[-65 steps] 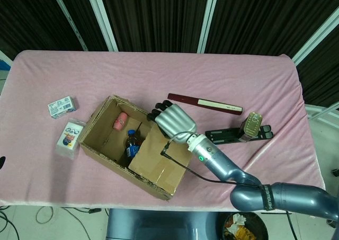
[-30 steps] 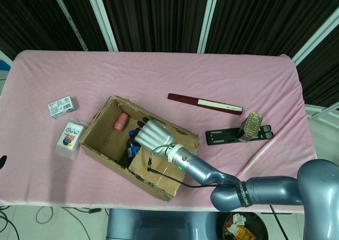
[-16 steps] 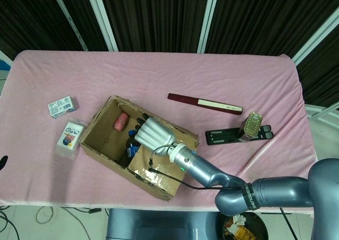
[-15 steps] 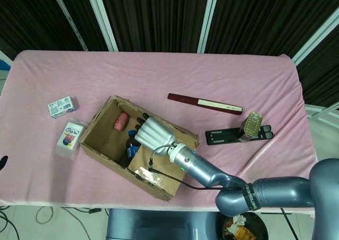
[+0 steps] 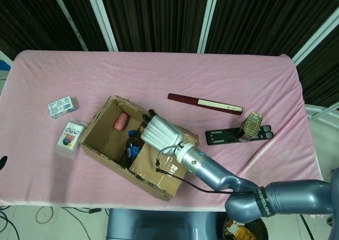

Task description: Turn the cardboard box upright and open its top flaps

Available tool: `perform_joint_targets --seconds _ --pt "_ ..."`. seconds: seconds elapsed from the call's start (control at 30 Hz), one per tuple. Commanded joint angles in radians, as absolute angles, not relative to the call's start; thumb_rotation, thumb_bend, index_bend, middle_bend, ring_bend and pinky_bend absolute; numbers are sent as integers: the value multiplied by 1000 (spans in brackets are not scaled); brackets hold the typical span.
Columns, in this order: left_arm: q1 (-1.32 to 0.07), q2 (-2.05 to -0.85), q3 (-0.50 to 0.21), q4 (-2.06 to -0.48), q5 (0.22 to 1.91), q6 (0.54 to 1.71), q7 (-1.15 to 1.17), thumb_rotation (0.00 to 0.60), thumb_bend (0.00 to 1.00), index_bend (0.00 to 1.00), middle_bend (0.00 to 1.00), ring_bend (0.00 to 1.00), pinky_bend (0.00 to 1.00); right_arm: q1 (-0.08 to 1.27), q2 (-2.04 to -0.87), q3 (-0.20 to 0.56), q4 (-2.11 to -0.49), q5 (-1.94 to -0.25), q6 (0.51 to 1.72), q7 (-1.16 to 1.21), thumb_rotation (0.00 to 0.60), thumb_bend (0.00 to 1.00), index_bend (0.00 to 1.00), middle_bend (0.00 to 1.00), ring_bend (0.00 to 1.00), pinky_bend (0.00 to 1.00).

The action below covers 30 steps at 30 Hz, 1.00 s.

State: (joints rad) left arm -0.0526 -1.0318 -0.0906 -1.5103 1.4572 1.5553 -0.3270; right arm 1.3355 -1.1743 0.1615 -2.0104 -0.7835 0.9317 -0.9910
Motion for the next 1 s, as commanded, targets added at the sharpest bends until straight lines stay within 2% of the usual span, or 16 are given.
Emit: perform_joint_targets --seconds 0.03,0.17,0.23,0.5,0.73,1.0 --pt "-52 -1032 -91 -1510 1459 1556 -325 600 261 66 87 27 45 1348 -1147 149 -2049 -766 944 -1024 600 718 597 372 209 249" --pt "-51 -1032 -92 -1507 1463 1561 -326 600 261 66 87 27 45 1362 -1126 145 -2088 -744 955 -1047 600 608 582 369 209 249" --pt "-49 -1033 -94 -1506 1466 1568 -329 600 261 66 86 23 45 1373 -1115 142 -2106 -721 961 -1059 600 584 577 367 207 249" --pt "-46 -1043 -107 -1503 1479 1603 -333 600 261 66 74 9 44 1411 -1083 125 -2155 -621 982 -1089 600 564 559 357 199 248" --pt "-44 -1044 -114 -1508 1484 1617 -335 600 261 66 68 9 44 1430 -1053 115 -2185 -578 1003 -1096 600 489 535 353 194 248" --pt "-42 -1058 -123 -1492 1497 1642 -358 600 261 66 64 9 44 1472 -1018 108 -2225 -484 1002 -1102 600 481 515 352 195 248"
